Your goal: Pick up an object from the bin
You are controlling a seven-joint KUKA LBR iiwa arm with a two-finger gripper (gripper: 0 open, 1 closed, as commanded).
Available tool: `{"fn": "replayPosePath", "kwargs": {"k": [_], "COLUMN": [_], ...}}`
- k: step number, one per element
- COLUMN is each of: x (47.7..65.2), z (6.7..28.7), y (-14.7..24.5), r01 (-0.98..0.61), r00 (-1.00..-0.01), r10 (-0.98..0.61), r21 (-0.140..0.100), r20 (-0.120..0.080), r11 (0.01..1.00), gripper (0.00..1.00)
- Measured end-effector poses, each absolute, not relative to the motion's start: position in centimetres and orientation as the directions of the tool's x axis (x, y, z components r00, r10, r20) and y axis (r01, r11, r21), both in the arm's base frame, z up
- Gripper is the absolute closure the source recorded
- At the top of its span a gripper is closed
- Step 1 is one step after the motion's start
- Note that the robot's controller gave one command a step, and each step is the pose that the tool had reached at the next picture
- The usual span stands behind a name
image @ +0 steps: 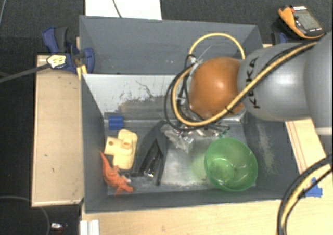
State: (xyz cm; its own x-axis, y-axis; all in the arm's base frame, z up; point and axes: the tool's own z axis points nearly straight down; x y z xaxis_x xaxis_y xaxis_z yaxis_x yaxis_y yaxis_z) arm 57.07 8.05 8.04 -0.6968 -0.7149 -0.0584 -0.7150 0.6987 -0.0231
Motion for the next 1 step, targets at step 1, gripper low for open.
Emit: {"fn": "replayPosePath", "kwargs": {"k": [1], "x": [57.07], "z": [8.04], "y": [8.06], "r01": [-0.715], "r00": [-0.697], "r10": [-0.715], "r21": [-0.023], "r20": [-0.058], "r11": [0.699], "gripper": [1.0]}}
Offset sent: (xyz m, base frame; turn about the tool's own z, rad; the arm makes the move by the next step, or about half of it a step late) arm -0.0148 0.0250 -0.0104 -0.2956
